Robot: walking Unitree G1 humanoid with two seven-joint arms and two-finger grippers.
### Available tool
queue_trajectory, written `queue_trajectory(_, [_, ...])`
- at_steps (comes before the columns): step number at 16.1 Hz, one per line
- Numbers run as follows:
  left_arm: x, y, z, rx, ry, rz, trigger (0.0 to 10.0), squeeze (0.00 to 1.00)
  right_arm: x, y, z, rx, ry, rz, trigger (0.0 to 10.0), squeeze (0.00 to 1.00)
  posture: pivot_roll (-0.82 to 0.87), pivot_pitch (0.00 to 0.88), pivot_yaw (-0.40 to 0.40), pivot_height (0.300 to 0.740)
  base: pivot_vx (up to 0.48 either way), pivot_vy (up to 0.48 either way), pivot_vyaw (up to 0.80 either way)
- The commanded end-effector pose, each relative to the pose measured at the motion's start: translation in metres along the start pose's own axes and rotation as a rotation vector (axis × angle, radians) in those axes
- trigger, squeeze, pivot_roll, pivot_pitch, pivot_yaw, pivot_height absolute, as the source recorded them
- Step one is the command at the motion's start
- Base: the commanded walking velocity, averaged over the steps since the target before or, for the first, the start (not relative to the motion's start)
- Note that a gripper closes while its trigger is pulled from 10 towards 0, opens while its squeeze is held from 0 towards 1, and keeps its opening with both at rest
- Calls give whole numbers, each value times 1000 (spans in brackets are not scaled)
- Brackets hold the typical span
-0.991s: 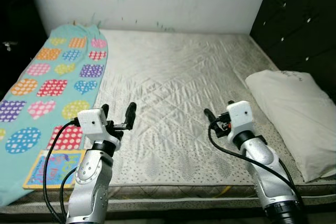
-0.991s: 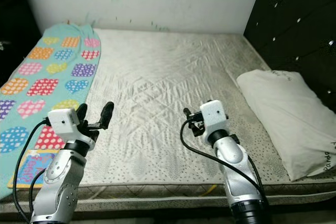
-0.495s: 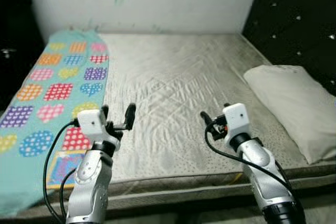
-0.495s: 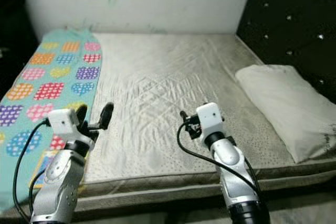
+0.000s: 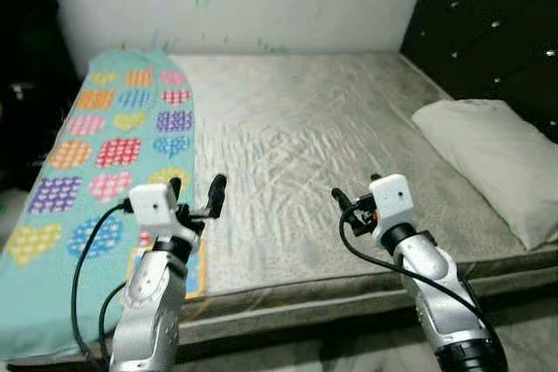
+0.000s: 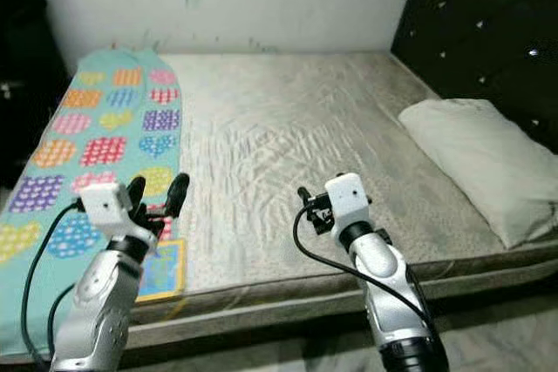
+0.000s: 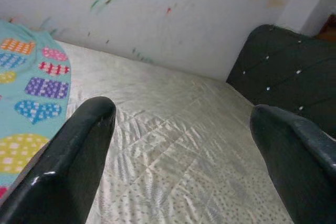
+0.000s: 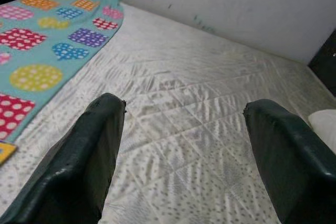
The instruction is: Clean up the room
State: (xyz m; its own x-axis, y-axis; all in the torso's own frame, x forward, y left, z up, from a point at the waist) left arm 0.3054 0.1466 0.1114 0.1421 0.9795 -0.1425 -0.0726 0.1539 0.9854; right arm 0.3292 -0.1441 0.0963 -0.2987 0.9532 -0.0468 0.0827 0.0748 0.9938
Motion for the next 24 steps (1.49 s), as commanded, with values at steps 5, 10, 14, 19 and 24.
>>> queue_trajectory(5, [1, 6, -3, -35, -30, 8, 10000, 0, 5, 6, 3, -18, 26, -6, 10000, 0, -116, 0, -57, 740, 0, 90, 0])
queue_trajectory(10, [0, 6, -4, -36, -41, 7, 10000, 0, 6, 6, 3, -18, 30, -8, 10000, 0, -114, 0, -59, 740, 322, 0, 0])
queue_trajectory(14, [0, 6, -4, -34, -42, 9, 10000, 0, 6, 6, 3, -19, 36, -12, 10000, 0, -113, 0, -61, 740, 354, 0, 0])
queue_trajectory(19, [0, 5, -4, -30, -43, 8, 10000, 0, 7, 5, 4, -17, 32, -11, 10000, 0, -112, 0, -56, 740, 336, 0, 0])
queue_trajectory(24, [0, 3, -2, -16, -44, 4, 10000, 0, 5, 3, 3, -13, 23, -12, 10000, 0, -115, 0, -56, 740, 0, 0, 0])
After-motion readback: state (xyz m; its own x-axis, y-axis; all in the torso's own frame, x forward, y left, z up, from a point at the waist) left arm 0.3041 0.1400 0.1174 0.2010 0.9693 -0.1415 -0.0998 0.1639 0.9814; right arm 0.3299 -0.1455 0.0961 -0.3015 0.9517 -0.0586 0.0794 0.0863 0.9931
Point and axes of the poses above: a point about 5 cm out from each wrist's last joint towards the gripper, its own z axis pointing out of the wrist towards the gripper, its own y axis along the axis of the wrist's last joint, x = y × z, the point moved 3 cm from there along z, pointing out of the wrist towards the gripper, and after that the axes turned 9 degrees about z, right-handed, at the moved point
